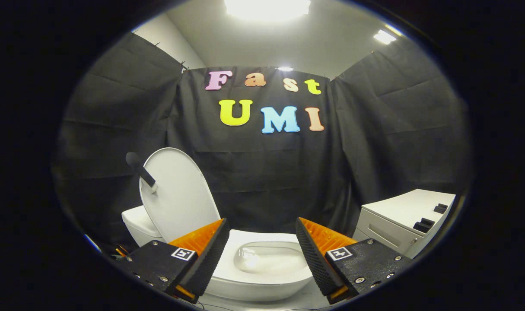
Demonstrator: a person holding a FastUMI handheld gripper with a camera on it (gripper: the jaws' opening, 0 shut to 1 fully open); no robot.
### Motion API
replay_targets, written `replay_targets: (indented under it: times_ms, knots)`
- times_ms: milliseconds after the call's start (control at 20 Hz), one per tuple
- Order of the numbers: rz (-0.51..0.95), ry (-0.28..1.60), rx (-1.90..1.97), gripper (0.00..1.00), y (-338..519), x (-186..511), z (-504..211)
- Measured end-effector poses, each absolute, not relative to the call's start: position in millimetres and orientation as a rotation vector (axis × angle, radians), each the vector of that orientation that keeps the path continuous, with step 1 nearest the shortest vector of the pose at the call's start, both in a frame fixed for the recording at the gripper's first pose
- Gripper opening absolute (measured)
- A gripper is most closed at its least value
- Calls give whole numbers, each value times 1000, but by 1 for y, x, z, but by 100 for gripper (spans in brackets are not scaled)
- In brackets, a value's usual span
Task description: Open the toilet lid.
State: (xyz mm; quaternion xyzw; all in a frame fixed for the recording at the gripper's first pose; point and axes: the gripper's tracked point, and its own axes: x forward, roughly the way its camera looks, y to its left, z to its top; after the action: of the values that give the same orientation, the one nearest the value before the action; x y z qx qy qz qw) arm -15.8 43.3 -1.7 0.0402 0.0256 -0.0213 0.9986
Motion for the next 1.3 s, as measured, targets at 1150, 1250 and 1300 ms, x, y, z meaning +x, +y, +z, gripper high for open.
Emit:
replay_targets:
  times_ms: [1150,1250,1300]
  knots:
    - [-114,-44,23,95,-392,185,-38]
    - [-106,-3,62,95,-400,189,-62]
    - [-110,14,71,95,-402,189,-73]
